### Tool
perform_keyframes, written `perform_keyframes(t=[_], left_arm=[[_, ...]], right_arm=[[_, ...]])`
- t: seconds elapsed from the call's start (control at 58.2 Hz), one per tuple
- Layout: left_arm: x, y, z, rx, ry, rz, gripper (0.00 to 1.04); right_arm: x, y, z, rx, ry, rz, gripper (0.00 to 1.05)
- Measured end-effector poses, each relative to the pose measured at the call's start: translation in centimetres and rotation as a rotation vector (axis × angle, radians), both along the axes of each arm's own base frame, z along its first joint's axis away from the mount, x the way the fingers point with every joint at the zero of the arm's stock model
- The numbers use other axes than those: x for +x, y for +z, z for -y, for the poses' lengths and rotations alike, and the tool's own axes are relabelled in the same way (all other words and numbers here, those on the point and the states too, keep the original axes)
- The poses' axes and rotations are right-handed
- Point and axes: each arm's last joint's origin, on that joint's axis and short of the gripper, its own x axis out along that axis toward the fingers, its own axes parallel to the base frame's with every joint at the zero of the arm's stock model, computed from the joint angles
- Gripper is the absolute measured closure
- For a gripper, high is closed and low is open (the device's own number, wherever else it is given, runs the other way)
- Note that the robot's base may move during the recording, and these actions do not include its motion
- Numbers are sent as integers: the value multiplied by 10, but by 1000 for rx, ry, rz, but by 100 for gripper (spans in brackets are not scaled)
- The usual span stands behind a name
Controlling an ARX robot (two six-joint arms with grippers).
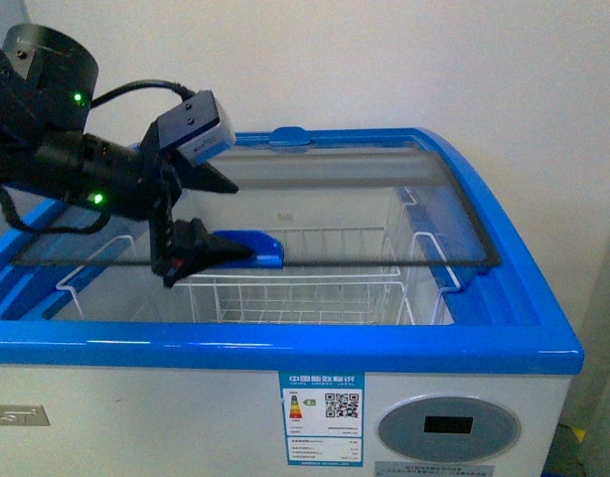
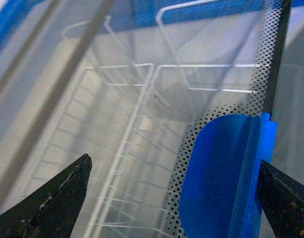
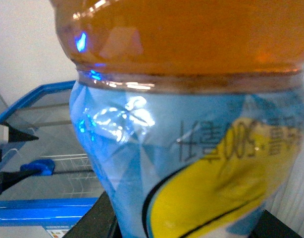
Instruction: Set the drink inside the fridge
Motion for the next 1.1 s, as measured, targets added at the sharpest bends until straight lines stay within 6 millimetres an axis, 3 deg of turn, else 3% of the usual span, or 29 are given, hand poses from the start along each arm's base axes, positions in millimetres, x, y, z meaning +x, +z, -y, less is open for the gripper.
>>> perform_keyframes(t=[0.447,0.653,0.739,0.808,0.893,1.014,1.1], left_arm=[[71,19,5,22,181,319,8],[76,15,4,-16,260,401,8],[72,10,1,-63,368,425,8],[59,12,-4,-143,484,396,8],[25,35,-21,-289,646,319,8],[-55,80,-54,-512,811,166,8],[-115,84,-66,-621,876,51,8]], right_arm=[[0,0,0,0,-5,0,69],[0,0,0,0,-5,0,69],[0,0,0,0,-4,0,69],[0,0,0,0,-5,0,69],[0,0,0,0,-5,0,69],[0,0,0,0,-5,0,69],[0,0,0,0,-5,0,69]])
